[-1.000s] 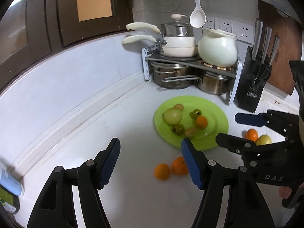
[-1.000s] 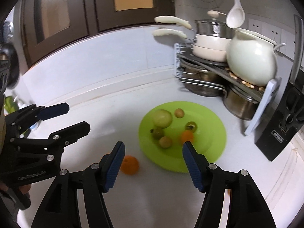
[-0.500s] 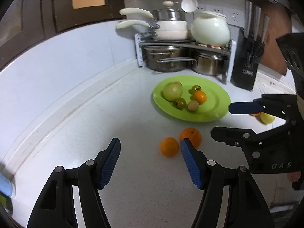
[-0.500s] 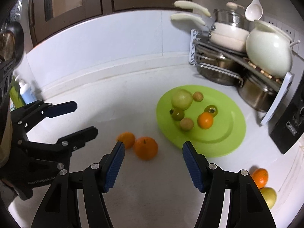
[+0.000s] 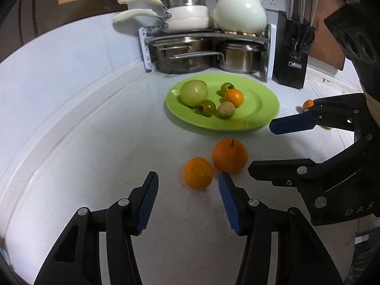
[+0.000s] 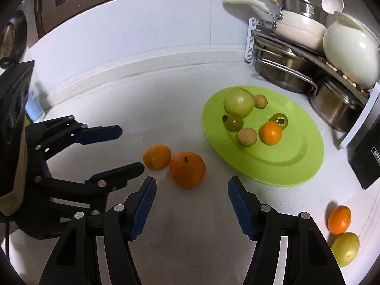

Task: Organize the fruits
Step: 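Withdraw both open tools from the plate toward the loose oranges, then grasp a small orange with the left tool while the right tool grasps a larger orange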

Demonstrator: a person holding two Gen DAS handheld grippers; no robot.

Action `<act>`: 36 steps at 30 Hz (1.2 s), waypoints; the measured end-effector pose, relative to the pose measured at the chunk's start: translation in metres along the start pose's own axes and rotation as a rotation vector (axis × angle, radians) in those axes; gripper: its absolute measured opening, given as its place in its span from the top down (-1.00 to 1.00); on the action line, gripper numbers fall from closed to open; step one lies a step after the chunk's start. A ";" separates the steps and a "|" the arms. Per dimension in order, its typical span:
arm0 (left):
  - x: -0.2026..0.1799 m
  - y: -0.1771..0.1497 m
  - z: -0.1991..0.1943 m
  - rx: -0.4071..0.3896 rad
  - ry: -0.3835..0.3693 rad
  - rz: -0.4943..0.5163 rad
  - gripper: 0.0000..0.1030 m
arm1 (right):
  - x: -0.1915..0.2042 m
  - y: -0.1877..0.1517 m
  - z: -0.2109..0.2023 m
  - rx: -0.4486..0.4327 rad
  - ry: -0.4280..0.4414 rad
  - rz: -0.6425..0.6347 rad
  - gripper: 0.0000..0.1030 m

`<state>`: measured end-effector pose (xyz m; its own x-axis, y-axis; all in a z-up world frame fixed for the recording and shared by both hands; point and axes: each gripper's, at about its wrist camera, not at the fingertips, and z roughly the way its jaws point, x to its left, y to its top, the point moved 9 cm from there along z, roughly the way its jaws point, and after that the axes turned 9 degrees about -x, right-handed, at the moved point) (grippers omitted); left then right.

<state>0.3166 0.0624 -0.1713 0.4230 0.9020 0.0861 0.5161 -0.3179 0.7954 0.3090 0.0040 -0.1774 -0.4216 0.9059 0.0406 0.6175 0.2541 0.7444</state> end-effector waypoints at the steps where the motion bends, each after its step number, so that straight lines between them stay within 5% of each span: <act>1: -0.001 -0.001 0.003 0.002 -0.011 0.000 0.05 | -0.001 0.000 0.001 0.004 0.002 0.002 -0.24; 9: -0.006 -0.002 0.022 0.040 -0.038 -0.014 0.14 | -0.005 0.000 0.012 0.018 0.017 0.020 -0.23; 14: -0.006 -0.003 0.029 0.067 -0.043 -0.012 0.39 | -0.005 -0.001 0.019 0.029 0.038 0.044 -0.23; 23: 0.024 -0.011 0.009 0.087 0.051 -0.107 0.39 | 0.000 -0.001 0.034 0.045 0.059 0.040 -0.21; 31: 0.032 -0.010 0.003 0.087 0.079 -0.189 0.39 | 0.004 -0.003 0.049 0.074 0.059 0.032 0.17; 36: 0.031 -0.005 0.000 0.076 0.078 -0.210 0.39 | 0.003 -0.001 0.045 0.062 0.051 0.028 0.17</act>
<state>0.3272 0.0916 -0.1728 0.2433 0.9696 -0.0276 0.6424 -0.1397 0.7536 0.3373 0.0215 -0.2083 -0.4356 0.8950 0.0961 0.6691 0.2505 0.6997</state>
